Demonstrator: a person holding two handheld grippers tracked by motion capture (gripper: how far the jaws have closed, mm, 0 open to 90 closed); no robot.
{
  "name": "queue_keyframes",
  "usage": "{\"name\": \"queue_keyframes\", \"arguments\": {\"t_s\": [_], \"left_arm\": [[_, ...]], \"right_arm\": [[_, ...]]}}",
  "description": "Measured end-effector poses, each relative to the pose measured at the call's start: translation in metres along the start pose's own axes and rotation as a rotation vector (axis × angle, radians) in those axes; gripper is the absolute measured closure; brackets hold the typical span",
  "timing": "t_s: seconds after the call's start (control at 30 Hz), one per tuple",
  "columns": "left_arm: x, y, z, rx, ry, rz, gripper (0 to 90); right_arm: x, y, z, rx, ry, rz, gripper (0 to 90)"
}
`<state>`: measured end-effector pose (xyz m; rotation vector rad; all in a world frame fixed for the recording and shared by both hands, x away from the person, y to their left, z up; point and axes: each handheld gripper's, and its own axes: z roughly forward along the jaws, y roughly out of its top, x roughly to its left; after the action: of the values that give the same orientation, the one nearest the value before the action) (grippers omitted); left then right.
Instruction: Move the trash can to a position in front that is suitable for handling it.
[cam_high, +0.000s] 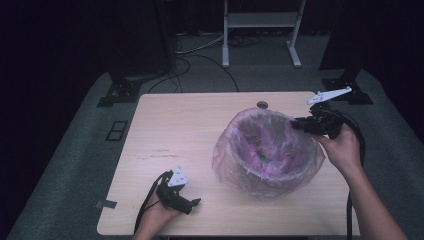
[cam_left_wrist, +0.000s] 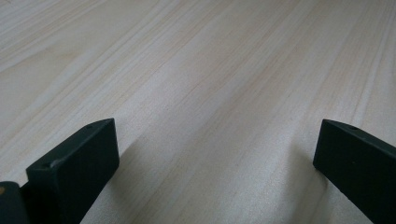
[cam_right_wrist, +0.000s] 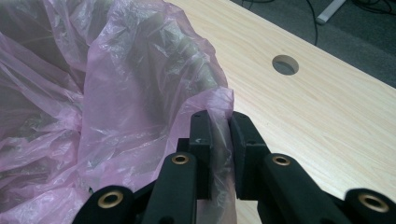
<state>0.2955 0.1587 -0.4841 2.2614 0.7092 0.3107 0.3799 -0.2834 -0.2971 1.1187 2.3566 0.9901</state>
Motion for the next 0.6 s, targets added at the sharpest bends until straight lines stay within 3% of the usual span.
{"name": "queue_keyframes", "arguments": {"t_s": [0.27, 0.6], "left_arm": [[0.001, -0.001, -0.001, 0.000, -0.002, 0.002, 0.0], [0.003, -0.006, -0.007, 0.001, -0.004, 0.007, 0.0]], "right_arm": [[0.009, 0.003, 0.002, 0.004, 0.021, -0.021, 80.5], [0.031, 0.011, 0.009, 0.015, 0.056, -0.067, 80.5]]}}
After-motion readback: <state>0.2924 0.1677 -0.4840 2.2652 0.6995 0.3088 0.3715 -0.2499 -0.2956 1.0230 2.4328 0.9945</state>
